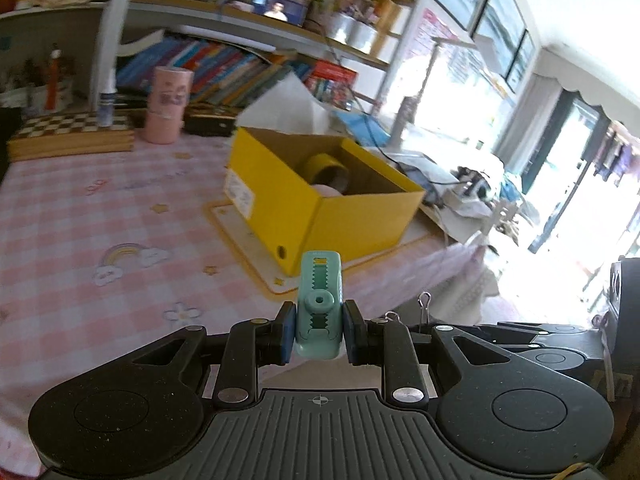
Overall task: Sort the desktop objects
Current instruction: 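Carry the eraser and binder clip with both tools over the yellow box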
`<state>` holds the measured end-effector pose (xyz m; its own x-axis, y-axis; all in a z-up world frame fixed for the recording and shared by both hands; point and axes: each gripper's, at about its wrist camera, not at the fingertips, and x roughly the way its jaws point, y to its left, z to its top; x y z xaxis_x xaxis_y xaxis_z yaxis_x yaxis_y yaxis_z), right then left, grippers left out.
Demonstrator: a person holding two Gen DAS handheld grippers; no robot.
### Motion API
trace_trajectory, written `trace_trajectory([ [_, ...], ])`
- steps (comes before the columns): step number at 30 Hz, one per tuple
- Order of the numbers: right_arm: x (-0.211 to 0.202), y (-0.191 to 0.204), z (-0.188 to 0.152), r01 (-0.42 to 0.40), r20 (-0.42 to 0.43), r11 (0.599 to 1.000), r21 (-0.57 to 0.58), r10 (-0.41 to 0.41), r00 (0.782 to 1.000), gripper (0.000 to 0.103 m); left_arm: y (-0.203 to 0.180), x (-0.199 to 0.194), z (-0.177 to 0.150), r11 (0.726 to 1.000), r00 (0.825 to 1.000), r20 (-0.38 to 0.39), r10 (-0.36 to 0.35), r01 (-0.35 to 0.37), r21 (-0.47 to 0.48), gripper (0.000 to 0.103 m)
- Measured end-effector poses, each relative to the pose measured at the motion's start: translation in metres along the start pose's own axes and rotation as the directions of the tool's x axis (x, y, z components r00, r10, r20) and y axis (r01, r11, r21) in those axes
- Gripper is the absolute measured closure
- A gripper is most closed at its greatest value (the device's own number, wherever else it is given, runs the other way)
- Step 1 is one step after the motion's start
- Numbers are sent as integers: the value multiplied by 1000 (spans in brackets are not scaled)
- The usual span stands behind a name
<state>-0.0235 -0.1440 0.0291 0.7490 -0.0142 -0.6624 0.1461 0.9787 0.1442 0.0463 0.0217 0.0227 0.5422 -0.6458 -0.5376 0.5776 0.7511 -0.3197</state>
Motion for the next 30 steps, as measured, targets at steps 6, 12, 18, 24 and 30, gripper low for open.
trace_trajectory([
  [6, 7, -25, 0, 35, -25, 998, 57, -33, 999, 65, -10, 18, 4, 999, 1000, -18, -25, 25, 23, 80],
  [12, 16, -39, 6, 35, -43, 997, 65, -33, 999, 65, -18, 41, 10, 999, 998, -50, -37, 39, 29, 80],
  [18, 23, -66, 11, 73, -58, 992, 99, -68, 996, 65, -32, 68, 19, 995, 994, -68, -84, 87, 44, 80],
  [24, 25, -88, 30, 118, -7, 990, 74, -118, 993, 65, -49, 89, 40, 993, 995, -8, -97, 97, 73, 80],
  [30, 20, -102, 68, 123, 159, 992, -6, -121, 980, 65, -65, 98, 70, 993, 994, 94, -56, 46, 104, 80],
])
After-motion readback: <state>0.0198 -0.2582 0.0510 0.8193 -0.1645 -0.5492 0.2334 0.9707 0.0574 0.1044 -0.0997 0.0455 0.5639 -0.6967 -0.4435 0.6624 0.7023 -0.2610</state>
